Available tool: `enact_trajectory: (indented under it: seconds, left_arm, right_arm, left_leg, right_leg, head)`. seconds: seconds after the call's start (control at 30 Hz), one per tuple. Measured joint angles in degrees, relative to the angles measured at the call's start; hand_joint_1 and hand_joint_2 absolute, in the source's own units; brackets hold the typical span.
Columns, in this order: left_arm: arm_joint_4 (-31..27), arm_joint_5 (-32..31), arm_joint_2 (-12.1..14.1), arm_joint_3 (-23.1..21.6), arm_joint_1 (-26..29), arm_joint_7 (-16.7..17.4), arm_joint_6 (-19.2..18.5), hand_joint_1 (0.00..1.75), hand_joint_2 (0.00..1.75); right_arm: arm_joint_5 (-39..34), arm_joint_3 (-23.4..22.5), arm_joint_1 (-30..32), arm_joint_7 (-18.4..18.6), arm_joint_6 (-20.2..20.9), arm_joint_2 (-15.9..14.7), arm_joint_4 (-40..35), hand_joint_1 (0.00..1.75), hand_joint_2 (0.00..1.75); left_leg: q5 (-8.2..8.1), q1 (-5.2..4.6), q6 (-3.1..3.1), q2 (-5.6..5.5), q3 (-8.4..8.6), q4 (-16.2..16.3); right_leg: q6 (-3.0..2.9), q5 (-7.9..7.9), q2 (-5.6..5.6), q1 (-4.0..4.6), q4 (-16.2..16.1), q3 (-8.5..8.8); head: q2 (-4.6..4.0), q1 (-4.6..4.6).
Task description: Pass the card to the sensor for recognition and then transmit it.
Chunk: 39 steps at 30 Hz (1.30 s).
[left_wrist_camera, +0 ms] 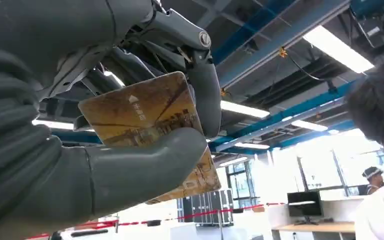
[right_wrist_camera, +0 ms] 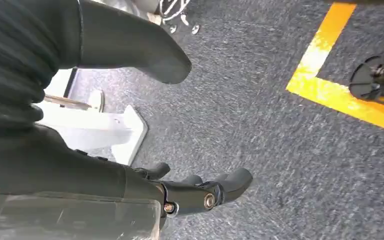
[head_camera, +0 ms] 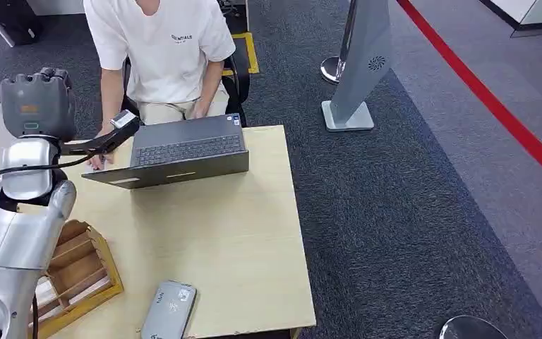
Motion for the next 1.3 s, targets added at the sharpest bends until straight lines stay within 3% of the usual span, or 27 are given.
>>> enact_trajectory:
  seconds: [0.17, 0.43, 1.3]
  left_arm:
    - [4.34, 0.00, 0.00, -0.72, -1.26, 0.92, 0.50, 1.75, 1.75]
    - [6.51, 0.00, 0.79, -0.74, -1.36, 1.42, 0.55, 1.75, 1.75]
    - [7.56, 0.00, 3.65, -0.72, -0.74, 1.51, 0.96, 1.75, 1.75]
  right_arm:
    - [0.00, 0.02, -0.05, 0.68, 0.13, -0.24, 0.24, 0.00, 1.75]
    - [0.02, 0.02, -0.06, 0.70, 0.04, -0.37, 0.46, 0.00, 1.75]
    - [0.02, 0.09, -0.01, 0.70, -0.55, -0.39, 0.46, 0.00, 1.75]
  left_leg:
    - [0.00, 0.00, 0.00, 0.00, 0.00, 0.00]
    - [0.00, 0.00, 0.00, -0.02, -0.04, -0.01]
    - [0.00, 0.00, 0.00, -0.04, -0.07, -0.01]
  right_leg:
    - [0.00, 0.00, 0.00, 0.00, 0.00, 0.00]
    - [0.00, 0.00, -0.01, 0.00, 0.00, -0.01]
    - [0.00, 0.00, -0.03, 0.00, 0.00, 0.00]
  head:
    - [0.00, 0.02]
    - [0.00, 0.02]
    - [0.00, 0.00]
